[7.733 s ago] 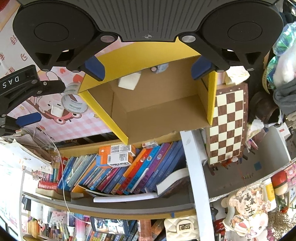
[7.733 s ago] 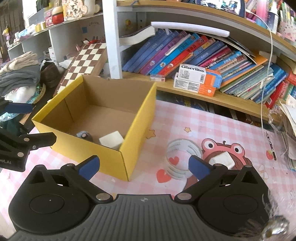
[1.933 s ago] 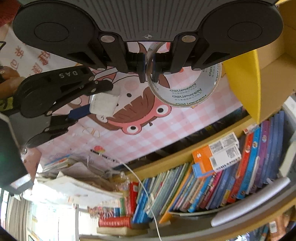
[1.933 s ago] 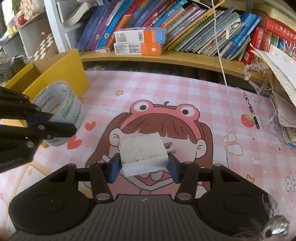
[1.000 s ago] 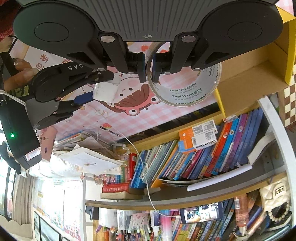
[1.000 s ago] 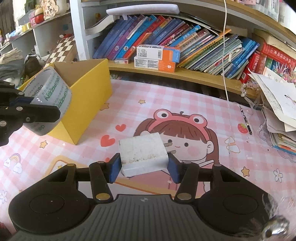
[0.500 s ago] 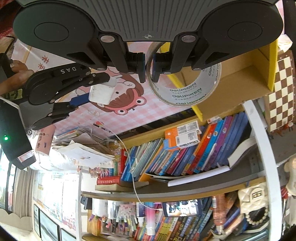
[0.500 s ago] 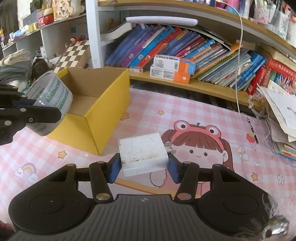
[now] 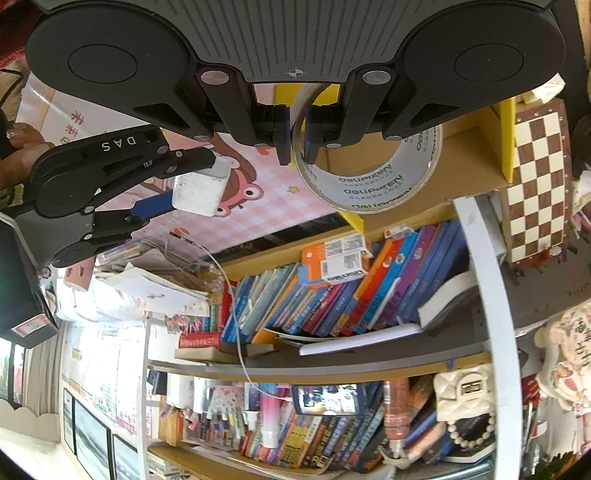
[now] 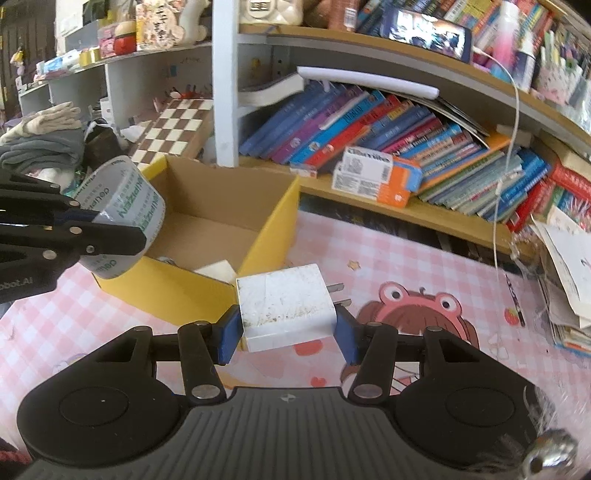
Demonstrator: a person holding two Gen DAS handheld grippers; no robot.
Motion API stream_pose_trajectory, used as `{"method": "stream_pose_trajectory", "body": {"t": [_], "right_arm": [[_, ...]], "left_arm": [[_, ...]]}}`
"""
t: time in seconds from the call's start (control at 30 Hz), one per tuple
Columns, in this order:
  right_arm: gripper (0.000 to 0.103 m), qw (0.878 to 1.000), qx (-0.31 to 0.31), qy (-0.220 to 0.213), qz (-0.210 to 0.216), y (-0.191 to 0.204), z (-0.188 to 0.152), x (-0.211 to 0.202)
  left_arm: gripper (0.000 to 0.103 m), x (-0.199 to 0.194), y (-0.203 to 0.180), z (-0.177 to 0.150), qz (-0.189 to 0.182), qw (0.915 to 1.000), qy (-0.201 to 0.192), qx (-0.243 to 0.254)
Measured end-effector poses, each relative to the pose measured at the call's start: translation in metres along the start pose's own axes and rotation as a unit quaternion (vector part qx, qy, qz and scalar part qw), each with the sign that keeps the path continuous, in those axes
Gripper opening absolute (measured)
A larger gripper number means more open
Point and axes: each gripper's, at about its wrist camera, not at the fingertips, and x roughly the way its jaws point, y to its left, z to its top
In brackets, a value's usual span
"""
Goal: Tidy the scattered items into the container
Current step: 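Lift the tape roll with the left tool while the right tool lifts the charger, then carry the tape roll over the yellow box with the left tool while the right tool carries the charger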
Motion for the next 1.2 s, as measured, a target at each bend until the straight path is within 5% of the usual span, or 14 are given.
{"method": "stream_pose_trajectory", "body": {"t": [0.57, 1.2], "right_arm": [[0.050, 0.998, -0.049, -0.013, 0.031, 0.045, 0.043, 0.020], [0.050, 0.996, -0.072, -0.002, 0.047, 0.053, 0.066, 0.050]], "left_arm": [[0.006, -0.009, 0.049, -0.005, 0.031, 0.9988, -0.016, -0.033], [0.006, 0.013, 0.077, -0.007, 0.040, 0.9982, -0.001, -0.045]]}}
